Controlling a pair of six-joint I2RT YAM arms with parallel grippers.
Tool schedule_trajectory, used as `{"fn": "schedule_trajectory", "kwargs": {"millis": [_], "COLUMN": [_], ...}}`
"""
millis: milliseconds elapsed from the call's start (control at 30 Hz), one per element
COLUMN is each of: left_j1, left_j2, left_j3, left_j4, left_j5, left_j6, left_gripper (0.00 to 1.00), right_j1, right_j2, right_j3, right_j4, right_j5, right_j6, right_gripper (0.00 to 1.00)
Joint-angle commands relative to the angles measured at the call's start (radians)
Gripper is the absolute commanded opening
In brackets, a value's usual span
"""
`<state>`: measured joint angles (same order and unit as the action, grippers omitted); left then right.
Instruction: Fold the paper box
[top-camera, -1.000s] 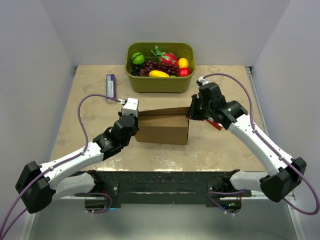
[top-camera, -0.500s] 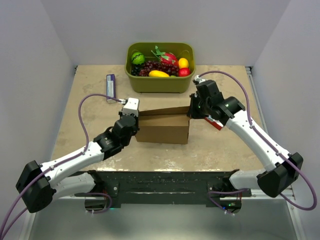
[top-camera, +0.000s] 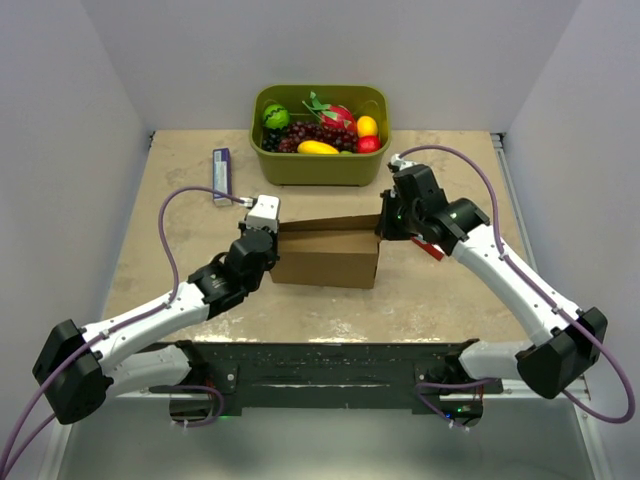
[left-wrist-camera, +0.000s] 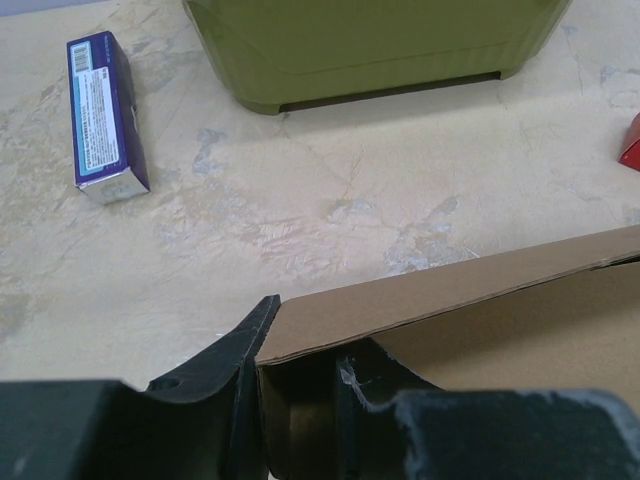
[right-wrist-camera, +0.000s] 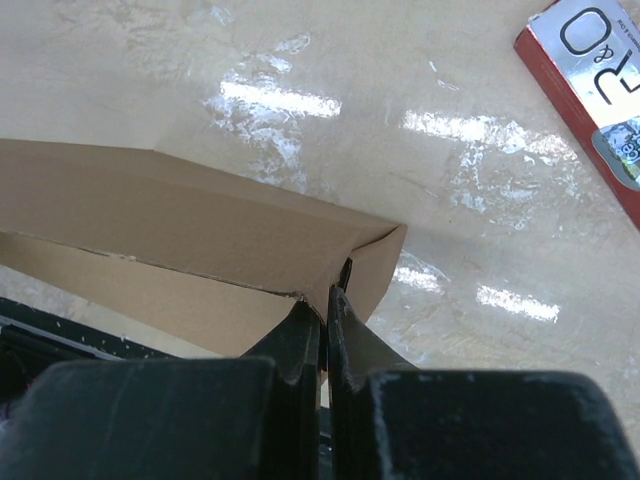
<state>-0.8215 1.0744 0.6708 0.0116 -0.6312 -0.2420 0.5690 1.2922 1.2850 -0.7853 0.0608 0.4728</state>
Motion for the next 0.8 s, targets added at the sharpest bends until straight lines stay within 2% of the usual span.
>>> {"fn": "schedule_trajectory", "kwargs": {"millis": [0,400,767], "left_j1": [-0.019,-0.034,-0.039], "left_j2": [0.041,0.055,0.045], "left_j3": [-0.017,-0.014,-0.020], "left_j4": [-0.144,-0.130,-0.139], "left_j5": [0.102,0.114,0.108], "left_j6": [0.024,0.017,0.004], "left_gripper": [0.08,0.08,0.08], "right_j1": [0.026,0.100,0.149], "right_j2": [-0.036,-0.087,-0.136], "right_j3": [-0.058,-0.200,-0.251], "right_j4": [0.136,0.254,0.163], "right_j5": [-0.047,-0.003,0.119], "right_j6": [0.058,0.167,0.171], "right_gripper": [0.00,0.00,0.00]}}
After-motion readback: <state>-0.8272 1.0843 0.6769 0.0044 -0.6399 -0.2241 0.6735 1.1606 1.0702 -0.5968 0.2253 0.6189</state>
